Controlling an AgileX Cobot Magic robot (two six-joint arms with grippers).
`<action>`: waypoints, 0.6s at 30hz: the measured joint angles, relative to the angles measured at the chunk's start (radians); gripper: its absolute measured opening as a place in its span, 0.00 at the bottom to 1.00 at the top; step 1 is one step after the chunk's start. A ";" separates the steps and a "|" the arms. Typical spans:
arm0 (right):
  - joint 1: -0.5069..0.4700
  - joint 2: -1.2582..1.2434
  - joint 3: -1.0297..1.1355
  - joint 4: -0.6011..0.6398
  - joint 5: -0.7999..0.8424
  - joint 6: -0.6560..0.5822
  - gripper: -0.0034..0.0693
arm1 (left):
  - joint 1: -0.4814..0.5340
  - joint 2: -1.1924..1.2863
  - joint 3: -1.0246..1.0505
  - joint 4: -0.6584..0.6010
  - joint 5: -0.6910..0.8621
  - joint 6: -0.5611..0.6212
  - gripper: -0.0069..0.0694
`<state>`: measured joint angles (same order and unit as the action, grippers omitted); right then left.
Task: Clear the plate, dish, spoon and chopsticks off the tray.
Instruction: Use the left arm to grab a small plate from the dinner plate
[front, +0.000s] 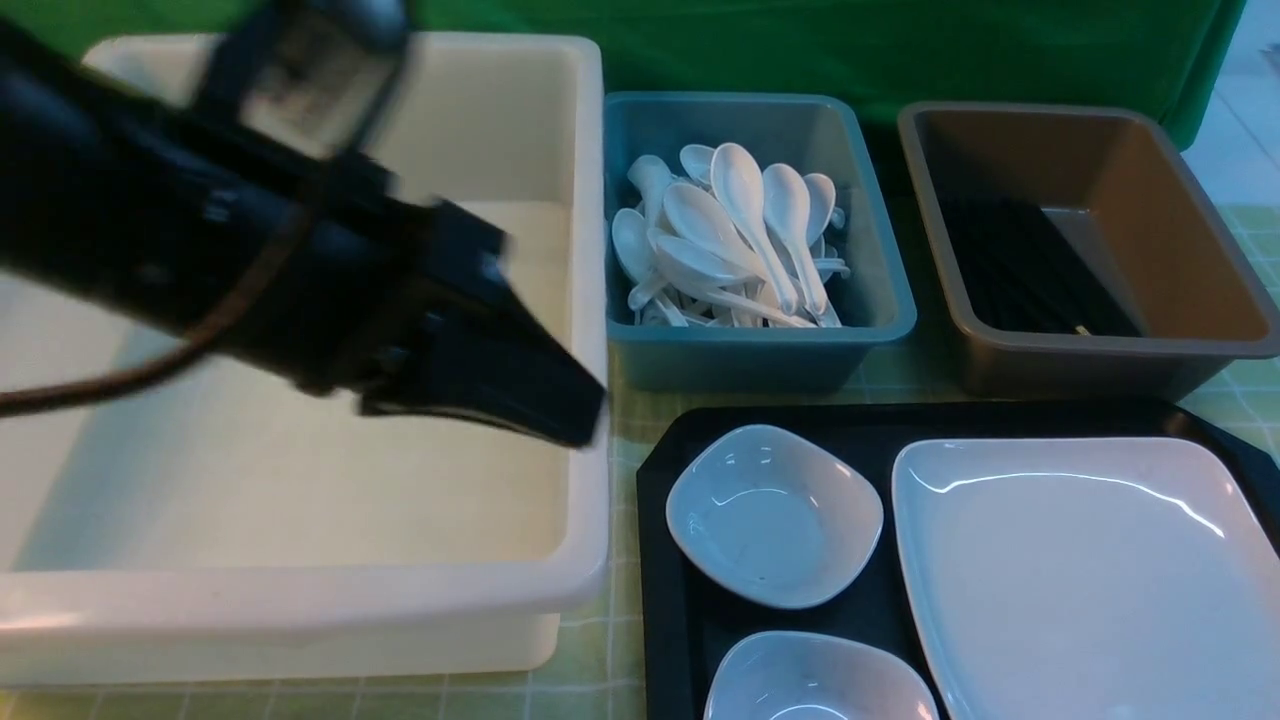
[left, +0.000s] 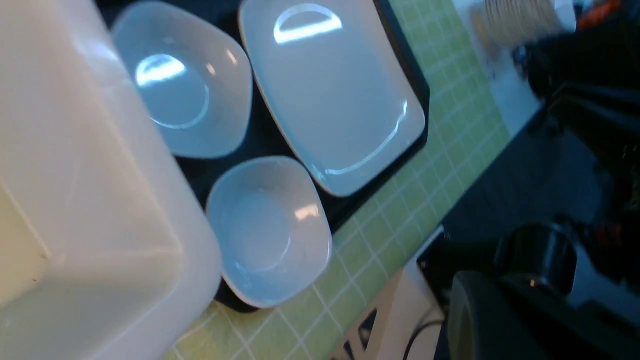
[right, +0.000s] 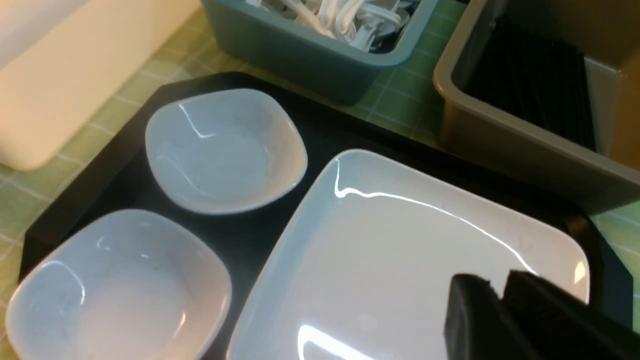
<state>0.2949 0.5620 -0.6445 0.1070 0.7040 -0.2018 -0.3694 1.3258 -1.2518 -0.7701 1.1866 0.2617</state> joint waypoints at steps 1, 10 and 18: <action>0.000 0.000 0.000 -0.011 0.017 0.000 0.16 | -0.085 0.065 -0.055 0.055 0.007 0.000 0.09; 0.000 -0.104 0.000 -0.305 0.220 0.179 0.16 | -0.451 0.439 -0.325 0.472 0.019 0.047 0.15; 0.000 -0.168 0.000 -0.344 0.308 0.209 0.11 | -0.592 0.662 -0.443 0.702 -0.032 0.151 0.39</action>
<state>0.2949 0.3937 -0.6445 -0.2367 1.0119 0.0076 -0.9610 1.9881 -1.6944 -0.0684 1.1544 0.4129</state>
